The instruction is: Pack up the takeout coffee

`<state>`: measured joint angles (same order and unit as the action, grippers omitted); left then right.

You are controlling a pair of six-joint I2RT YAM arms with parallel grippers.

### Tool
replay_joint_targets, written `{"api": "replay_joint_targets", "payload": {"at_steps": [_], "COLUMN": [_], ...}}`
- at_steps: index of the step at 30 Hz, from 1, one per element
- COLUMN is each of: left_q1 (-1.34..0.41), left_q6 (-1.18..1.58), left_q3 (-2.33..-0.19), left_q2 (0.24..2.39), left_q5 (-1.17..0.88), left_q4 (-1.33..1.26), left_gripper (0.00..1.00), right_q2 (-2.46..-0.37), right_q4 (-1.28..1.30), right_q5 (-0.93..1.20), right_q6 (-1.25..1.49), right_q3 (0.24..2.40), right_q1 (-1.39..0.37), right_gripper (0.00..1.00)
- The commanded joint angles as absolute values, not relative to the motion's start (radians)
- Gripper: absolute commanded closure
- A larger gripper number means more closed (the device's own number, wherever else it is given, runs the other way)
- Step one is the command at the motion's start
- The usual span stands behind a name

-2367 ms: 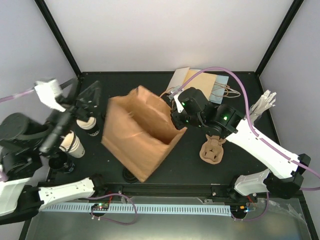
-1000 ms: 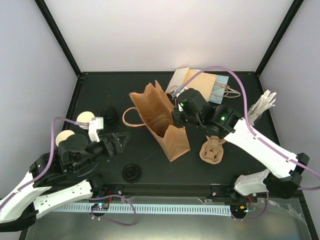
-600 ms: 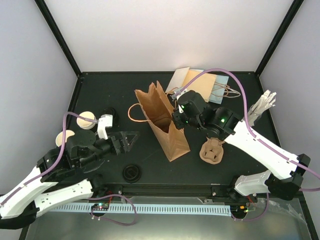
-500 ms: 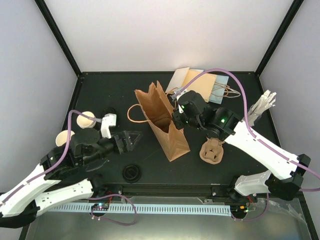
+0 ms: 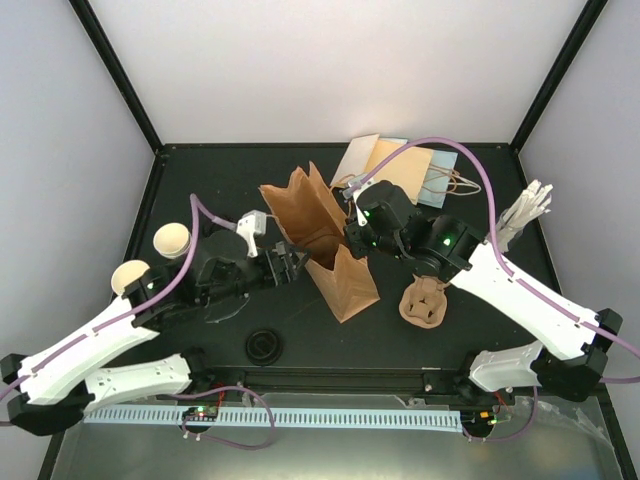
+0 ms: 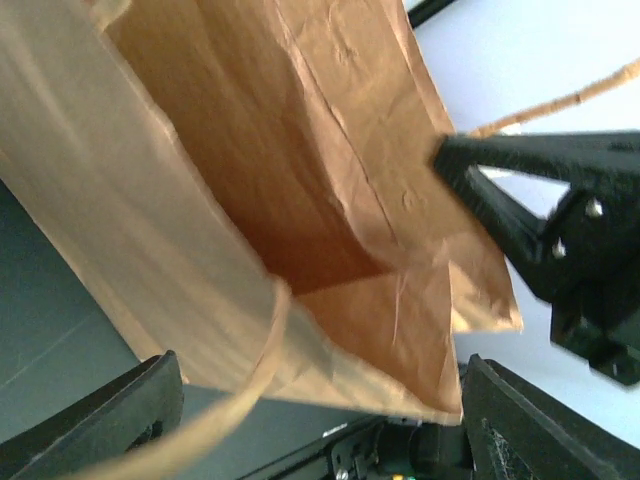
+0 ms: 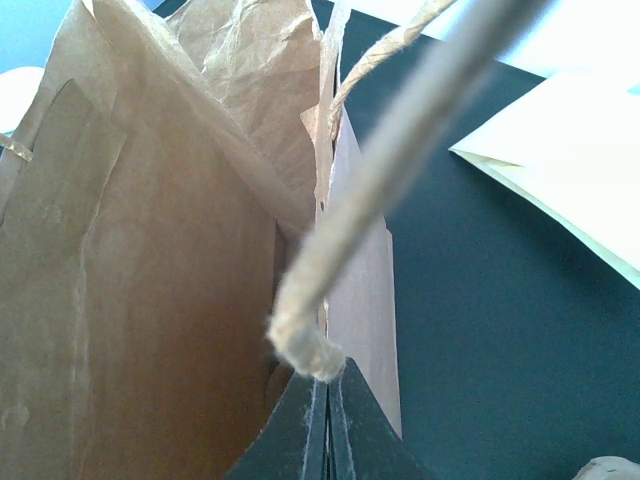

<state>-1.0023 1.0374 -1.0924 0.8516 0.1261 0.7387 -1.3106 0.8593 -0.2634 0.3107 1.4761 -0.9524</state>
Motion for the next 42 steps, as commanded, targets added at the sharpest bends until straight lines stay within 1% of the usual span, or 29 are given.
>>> {"api": "replay_joint_targets", "payload": {"at_steps": [1,5,7,9,13,16,20,21,24,25,27,29,32,34,36,38,42], "left_q1": [-0.994,-0.993,-0.991,-0.989,-0.98,-0.972,-0.95,-0.937,-0.905,-0.9,-0.889,-0.886,-0.884,-0.881,-0.877,-0.876,-0.876], "left_q6": [1.16,1.179,1.194,1.217,1.244,1.23,1.185,1.16,1.024,0.962,0.837,0.696,0.529,0.466,0.419,0.361,0.221], "left_q3": [-1.201,-1.241,-1.262,-1.272,-1.258,-1.254,-1.252,-1.256,-1.308,-1.333,-1.391,-1.428,-1.43,-1.421,-1.415,-1.404,-1.343], "left_q2": [0.954,1.015,1.041,1.056,1.061,1.058,1.05,1.051,1.064,1.07,1.085,1.088,1.069,1.057,1.053,1.05,1.037], "left_q5": [0.218,0.245,0.259,0.279,0.302,0.327,0.367,0.371,0.401,0.417,0.439,0.439,0.43,0.433,0.431,0.422,0.383], "left_q4": [0.788,0.81,0.84,0.87,0.901,0.913,0.905,0.892,0.88,0.884,0.904,0.903,0.896,0.903,0.914,0.915,0.896], "left_gripper": [0.22,0.23,0.27,0.33,0.52,0.69,0.95,0.98,0.98,0.98,0.98,0.98,0.98,0.98,0.98,0.98,0.99], "right_q2": [-1.281,-1.279,-1.279,-1.278,-1.278,-1.274,-1.273,-1.278,-1.306,-1.315,-1.317,-1.3,-1.25,-1.207,-1.166,-1.141,-1.094], "right_q4": [0.839,0.837,0.838,0.836,0.838,0.835,0.82,0.816,0.821,0.827,0.822,0.804,0.777,0.757,0.749,0.766,0.824], "right_q5": [-0.264,-0.257,-0.257,-0.252,-0.245,-0.232,-0.221,-0.228,-0.247,-0.244,-0.212,-0.18,-0.132,-0.092,-0.038,0.01,0.027], "right_q6": [0.294,0.287,0.285,0.283,0.279,0.275,0.267,0.266,0.289,0.302,0.327,0.343,0.351,0.35,0.345,0.343,0.36], "right_q3": [1.469,1.471,1.474,1.474,1.474,1.47,1.471,1.48,1.532,1.551,1.565,1.54,1.481,1.432,1.386,1.353,1.278], "right_q1": [-0.951,-0.951,-0.951,-0.951,-0.951,-0.951,-0.951,-0.951,-0.951,-0.951,-0.951,-0.951,-0.951,-0.951,-0.951,-0.951,-0.951], "right_gripper": [0.99,0.99,0.99,0.99,0.99,0.99,0.96,0.95,0.94,0.91,0.75,0.62,0.4,0.23,0.12,0.07,0.01]}}
